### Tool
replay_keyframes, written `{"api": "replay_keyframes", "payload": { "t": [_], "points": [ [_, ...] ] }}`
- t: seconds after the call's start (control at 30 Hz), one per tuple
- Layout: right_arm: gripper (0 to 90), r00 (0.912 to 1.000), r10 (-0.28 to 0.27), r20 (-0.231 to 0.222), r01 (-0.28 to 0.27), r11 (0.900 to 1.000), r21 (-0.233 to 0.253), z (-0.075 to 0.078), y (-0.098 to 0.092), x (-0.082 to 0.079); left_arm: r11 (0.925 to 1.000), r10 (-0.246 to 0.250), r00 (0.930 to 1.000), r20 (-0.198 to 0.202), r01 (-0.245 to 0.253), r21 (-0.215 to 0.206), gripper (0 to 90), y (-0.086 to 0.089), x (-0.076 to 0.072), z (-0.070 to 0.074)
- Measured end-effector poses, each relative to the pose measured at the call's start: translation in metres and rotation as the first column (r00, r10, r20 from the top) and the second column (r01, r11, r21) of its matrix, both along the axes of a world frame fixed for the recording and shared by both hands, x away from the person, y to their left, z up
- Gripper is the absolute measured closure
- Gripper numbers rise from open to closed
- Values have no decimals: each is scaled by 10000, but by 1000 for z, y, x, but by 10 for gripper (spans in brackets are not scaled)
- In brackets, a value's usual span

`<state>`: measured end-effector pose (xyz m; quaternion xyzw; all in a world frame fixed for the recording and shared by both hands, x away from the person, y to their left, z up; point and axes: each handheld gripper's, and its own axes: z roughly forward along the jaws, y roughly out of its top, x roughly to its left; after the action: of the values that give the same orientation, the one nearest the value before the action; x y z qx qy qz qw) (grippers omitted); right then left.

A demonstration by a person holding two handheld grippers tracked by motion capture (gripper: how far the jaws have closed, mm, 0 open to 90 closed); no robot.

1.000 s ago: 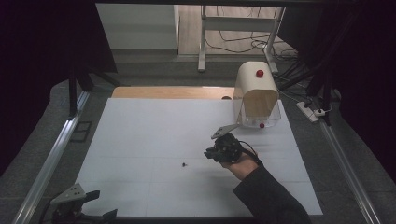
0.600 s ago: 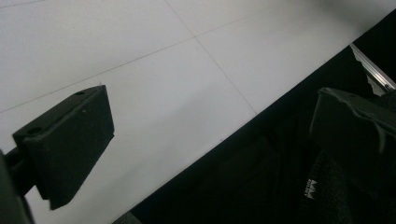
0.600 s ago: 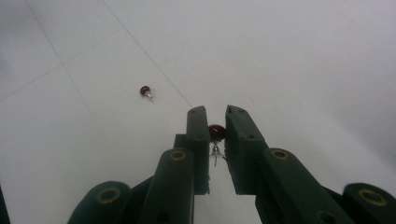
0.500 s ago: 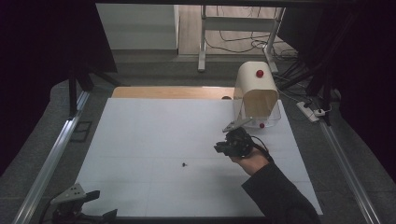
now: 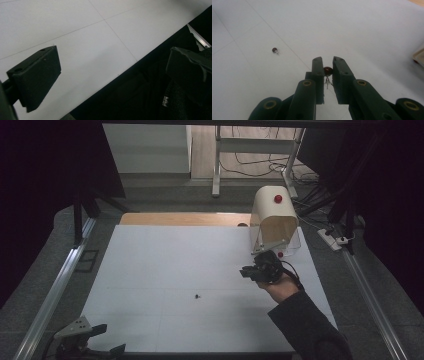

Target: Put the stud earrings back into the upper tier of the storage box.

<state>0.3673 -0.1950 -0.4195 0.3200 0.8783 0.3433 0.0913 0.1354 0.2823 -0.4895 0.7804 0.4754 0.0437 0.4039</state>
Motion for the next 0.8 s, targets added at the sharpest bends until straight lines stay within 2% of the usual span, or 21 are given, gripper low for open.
{"api": "replay_keyframes", "payload": {
  "t": [0.8],
  "points": [
    [793,9961,-827,293,820,9963,243,33,-30,15,10000,10,10000,-31,-10,-9,0,0,0,0]
  ]
}}
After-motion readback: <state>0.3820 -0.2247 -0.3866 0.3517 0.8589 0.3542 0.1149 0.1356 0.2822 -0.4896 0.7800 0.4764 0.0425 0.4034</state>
